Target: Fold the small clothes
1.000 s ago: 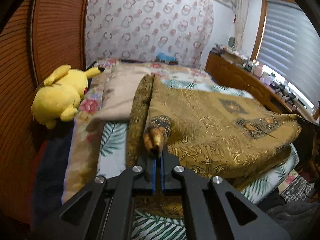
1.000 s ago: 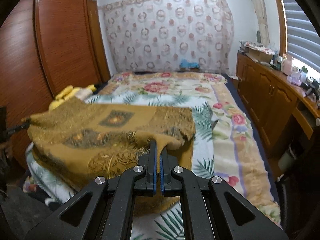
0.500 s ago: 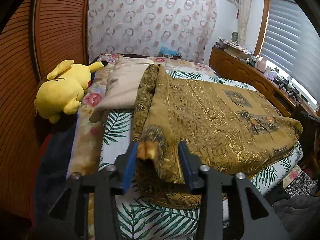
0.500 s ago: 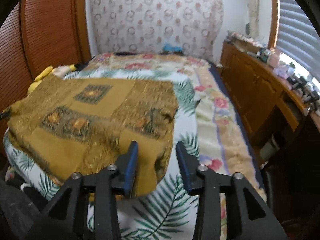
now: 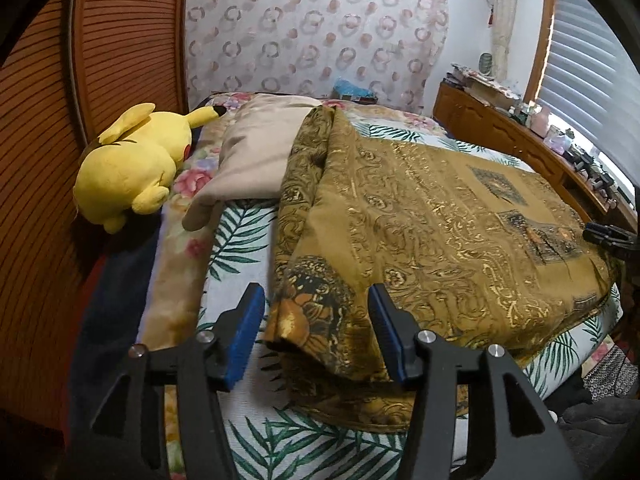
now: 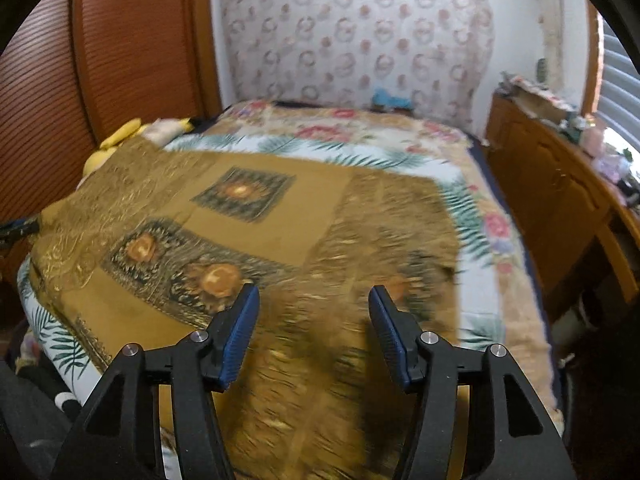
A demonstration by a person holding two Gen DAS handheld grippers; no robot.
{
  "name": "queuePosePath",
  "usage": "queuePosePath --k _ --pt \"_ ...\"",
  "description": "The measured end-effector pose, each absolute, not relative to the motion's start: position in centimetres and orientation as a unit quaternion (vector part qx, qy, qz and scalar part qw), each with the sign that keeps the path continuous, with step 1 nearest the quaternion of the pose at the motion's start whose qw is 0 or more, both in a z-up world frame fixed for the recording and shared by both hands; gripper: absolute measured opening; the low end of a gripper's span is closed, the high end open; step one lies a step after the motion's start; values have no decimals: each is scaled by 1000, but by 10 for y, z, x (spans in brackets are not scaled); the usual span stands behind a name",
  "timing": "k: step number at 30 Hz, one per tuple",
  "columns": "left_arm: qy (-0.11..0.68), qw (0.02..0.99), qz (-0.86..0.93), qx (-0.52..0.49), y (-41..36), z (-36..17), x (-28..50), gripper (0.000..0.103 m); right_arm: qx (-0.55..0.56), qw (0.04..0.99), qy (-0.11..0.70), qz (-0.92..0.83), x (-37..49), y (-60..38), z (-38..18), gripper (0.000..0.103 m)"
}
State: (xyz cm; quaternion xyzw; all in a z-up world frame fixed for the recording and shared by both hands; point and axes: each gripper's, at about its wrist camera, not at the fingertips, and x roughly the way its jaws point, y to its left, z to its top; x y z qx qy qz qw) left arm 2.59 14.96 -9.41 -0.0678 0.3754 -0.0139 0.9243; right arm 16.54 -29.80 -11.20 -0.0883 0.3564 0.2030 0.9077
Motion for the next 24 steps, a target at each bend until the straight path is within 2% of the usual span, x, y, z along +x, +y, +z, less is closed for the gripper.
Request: queuePosePath --k 11,24 --pt "386 920 -8 -69 154 -104 26 53 -113 889 391 211 177 -277 -147 58" --pt "401 912 -10 -88 158 -119 28 53 -118 887 392 214 179 -277 -151 63"
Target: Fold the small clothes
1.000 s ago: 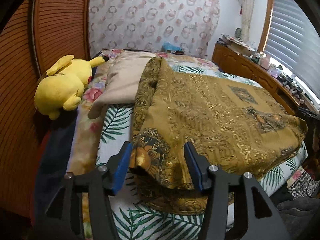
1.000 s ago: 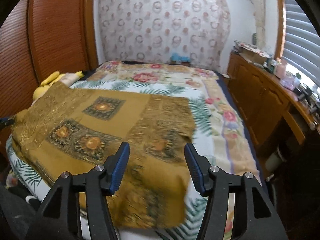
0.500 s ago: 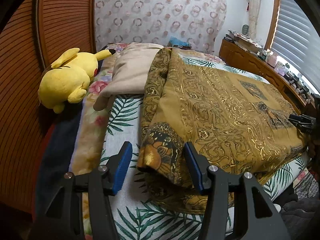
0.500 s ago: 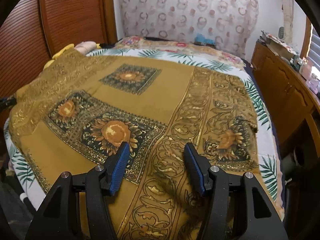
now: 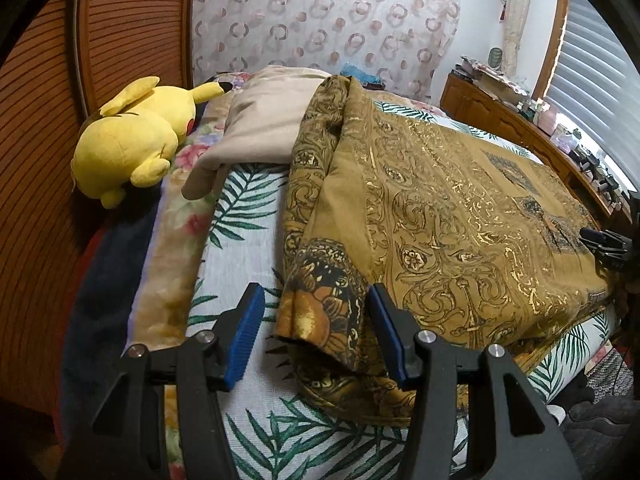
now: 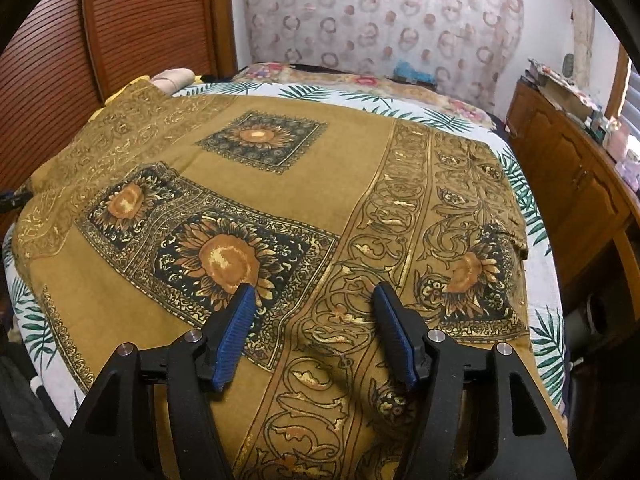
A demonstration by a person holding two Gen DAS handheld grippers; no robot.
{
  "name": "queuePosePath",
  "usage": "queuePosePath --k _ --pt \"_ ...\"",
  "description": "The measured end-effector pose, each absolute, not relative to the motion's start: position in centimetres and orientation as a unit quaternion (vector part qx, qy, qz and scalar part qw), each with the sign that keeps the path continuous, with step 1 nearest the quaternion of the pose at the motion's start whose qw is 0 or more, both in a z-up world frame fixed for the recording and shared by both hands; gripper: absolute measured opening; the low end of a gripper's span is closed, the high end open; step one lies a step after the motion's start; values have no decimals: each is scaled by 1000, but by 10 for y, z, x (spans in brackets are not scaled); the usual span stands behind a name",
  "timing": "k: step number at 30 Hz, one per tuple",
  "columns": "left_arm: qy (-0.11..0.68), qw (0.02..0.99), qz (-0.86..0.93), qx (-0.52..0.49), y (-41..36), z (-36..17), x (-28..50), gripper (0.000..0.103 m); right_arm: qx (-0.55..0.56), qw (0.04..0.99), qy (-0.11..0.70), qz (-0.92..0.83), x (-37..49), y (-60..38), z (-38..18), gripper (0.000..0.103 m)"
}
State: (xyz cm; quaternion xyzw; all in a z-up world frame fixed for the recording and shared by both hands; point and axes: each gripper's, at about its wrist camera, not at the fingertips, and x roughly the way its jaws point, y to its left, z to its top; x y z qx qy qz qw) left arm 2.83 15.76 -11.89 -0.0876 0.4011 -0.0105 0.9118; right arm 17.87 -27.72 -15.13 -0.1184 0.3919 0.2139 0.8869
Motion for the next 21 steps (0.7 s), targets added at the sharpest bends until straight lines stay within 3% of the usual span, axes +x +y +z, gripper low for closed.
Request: queuePosePath --k 11,16,21 --pt "403 911 -11 -85 156 -121 35 52 -117 887 392 215 178 -277 -152 64" --pt "404 909 -46 -97 153 -119 36 11 -117 887 392 215 178 -277 -152 64" --pt "357 926 -69 -96 135 -86 26 6 -117 887 392 215 178 -277 -152 64"
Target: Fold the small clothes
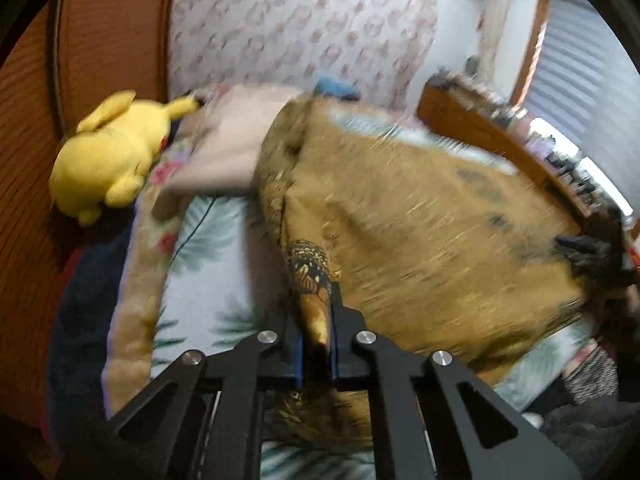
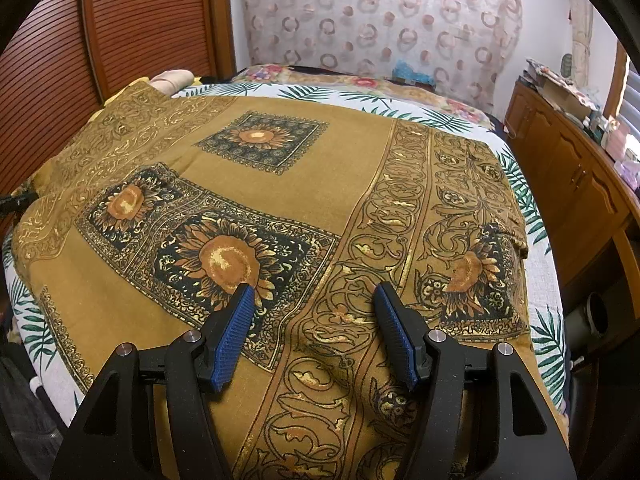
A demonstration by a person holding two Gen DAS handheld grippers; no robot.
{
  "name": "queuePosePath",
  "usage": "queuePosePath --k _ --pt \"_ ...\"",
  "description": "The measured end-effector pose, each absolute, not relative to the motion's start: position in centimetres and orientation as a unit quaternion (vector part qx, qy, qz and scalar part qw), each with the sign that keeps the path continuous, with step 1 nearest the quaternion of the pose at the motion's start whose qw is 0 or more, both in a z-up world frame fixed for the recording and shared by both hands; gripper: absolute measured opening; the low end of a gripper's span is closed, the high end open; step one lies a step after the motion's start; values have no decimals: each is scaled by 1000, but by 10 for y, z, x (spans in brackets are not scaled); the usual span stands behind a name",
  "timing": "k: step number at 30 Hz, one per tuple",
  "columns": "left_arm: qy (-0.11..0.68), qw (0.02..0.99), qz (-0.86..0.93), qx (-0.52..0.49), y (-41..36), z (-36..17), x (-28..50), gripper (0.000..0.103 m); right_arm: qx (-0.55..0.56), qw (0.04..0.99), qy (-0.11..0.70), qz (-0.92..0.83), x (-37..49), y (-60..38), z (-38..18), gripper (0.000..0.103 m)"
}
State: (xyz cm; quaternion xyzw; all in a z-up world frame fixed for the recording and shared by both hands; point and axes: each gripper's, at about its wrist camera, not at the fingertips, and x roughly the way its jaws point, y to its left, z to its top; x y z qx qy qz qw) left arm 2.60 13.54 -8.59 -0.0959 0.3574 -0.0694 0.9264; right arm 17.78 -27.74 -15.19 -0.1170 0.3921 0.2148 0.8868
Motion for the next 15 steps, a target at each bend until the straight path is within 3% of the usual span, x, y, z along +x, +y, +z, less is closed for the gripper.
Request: queuePosePath --k 6,15 --pt "299 945 -113 -69 102 -33 25 6 -117 887 392 215 178 -277 -152 64" --pt "274 946 -168 -46 63 -4 54 5 -117 887 391 215 177 -277 -152 64"
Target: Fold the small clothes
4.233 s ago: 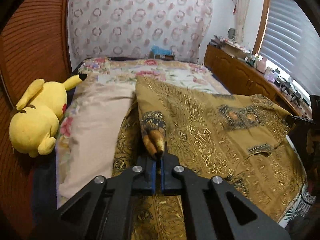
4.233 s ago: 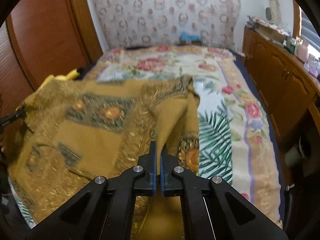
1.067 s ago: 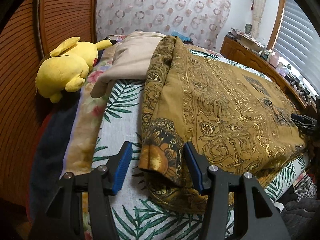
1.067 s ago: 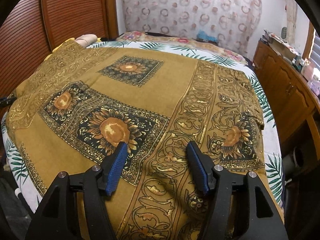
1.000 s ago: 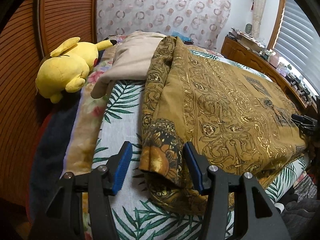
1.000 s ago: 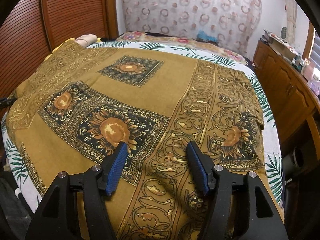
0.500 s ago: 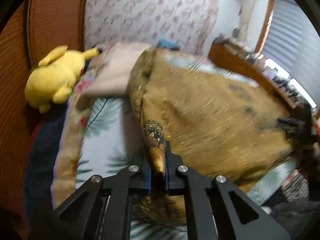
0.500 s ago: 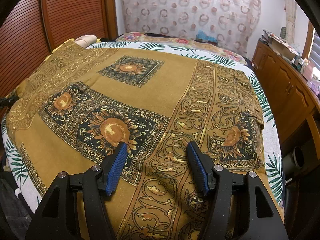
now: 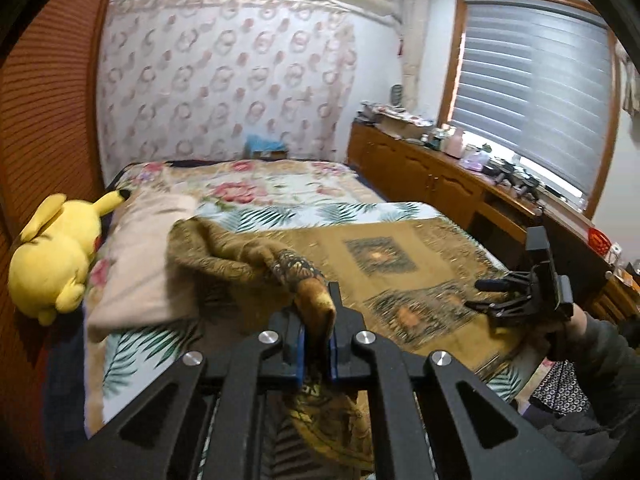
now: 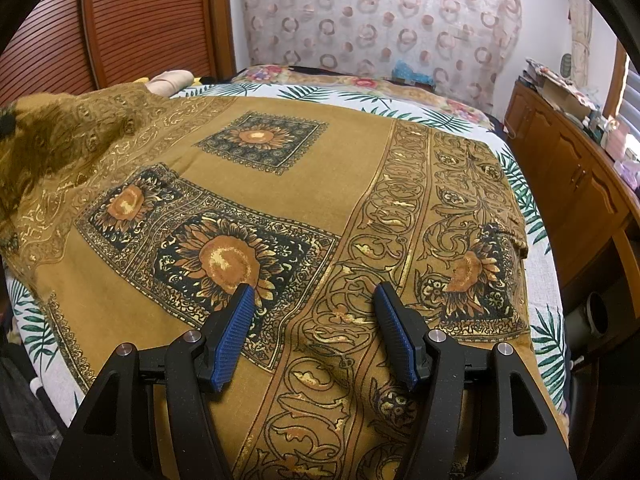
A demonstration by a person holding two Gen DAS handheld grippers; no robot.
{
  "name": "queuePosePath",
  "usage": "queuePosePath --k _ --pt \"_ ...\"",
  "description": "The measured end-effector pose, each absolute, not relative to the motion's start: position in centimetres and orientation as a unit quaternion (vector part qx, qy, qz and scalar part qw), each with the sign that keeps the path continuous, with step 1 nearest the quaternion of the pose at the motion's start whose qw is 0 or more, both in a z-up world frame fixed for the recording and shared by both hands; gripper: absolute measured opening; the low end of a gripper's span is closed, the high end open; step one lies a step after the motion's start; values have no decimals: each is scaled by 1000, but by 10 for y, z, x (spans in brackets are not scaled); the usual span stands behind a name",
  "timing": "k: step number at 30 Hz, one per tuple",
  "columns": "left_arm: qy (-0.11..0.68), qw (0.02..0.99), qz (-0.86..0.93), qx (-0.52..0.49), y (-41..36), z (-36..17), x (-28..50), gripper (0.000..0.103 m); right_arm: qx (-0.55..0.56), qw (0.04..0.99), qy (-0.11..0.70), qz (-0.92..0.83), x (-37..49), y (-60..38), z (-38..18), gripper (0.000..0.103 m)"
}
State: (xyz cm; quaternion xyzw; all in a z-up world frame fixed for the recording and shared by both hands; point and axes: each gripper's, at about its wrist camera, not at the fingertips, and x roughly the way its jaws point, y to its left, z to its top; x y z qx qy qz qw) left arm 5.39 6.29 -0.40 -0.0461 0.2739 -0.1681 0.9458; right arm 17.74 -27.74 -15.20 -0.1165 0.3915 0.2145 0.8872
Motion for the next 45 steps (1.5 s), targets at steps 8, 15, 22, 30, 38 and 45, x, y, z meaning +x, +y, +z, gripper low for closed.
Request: queuePosePath --k 8,15,22,30,38,45 --pt "253 940 -225 -32 11 23 72 5 -115 888 391 215 178 -277 -152 64" --pt "241 934 -264 -6 -33 45 84 5 -101 890 388 218 180 -282 -150 63" --pt "232 925 -301 7 -71 68 97 5 -76 901 375 205 179 -290 -146 63" --pt "254 920 -296 37 -108 65 120 11 -36 915 356 186 175 -309 -134 63" --pt "260 916 -301 45 -117 55 114 39 -31 923 345 169 164 -333 -117 63" --pt "270 921 -280 28 -83 41 108 54 -31 925 331 184 160 -328 -104 64"
